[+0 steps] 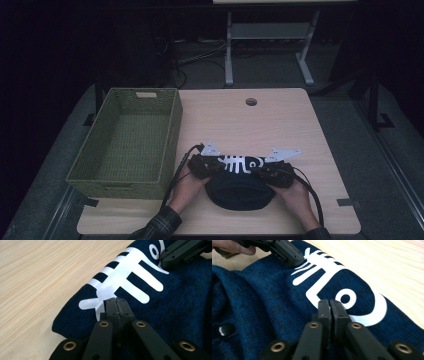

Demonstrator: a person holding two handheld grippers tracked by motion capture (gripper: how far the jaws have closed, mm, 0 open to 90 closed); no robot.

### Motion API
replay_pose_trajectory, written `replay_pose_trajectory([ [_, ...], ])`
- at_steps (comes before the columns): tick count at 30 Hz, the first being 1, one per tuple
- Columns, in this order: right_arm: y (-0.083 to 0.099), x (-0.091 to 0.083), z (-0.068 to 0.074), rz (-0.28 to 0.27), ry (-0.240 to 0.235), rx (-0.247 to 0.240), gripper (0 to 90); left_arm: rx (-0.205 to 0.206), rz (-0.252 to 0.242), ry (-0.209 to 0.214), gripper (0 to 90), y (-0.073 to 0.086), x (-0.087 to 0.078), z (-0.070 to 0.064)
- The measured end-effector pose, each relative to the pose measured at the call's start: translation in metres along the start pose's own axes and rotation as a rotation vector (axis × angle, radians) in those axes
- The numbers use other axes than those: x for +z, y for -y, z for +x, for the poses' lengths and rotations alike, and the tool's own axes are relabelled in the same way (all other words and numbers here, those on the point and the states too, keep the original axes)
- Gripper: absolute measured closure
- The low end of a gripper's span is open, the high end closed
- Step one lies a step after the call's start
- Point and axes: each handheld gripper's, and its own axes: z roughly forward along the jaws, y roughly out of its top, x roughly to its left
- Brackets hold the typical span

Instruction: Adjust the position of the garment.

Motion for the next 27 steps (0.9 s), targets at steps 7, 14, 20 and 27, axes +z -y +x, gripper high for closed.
replay_pose_trajectory([
  [7, 0.006, -0.021, -0.003, -0.024, 0.054, 0.017, 61.7, -0.02, -0.027, 0.018, 83.8, 0.0, -0.006, -0.002],
  [14, 0.018, -0.045, -0.012, -0.066, 0.141, 0.061, 38.0, -0.033, -0.051, 0.028, 65.6, -0.002, -0.016, -0.005],
  [20, 0.039, -0.062, -0.021, -0.077, 0.194, 0.118, 25.9, -0.056, -0.069, 0.023, 48.3, -0.002, -0.031, -0.008],
  [27, 0.066, -0.066, -0.027, -0.017, 0.232, 0.173, 12.6, -0.094, -0.066, 0.003, 32.8, 0.008, -0.041, -0.009],
])
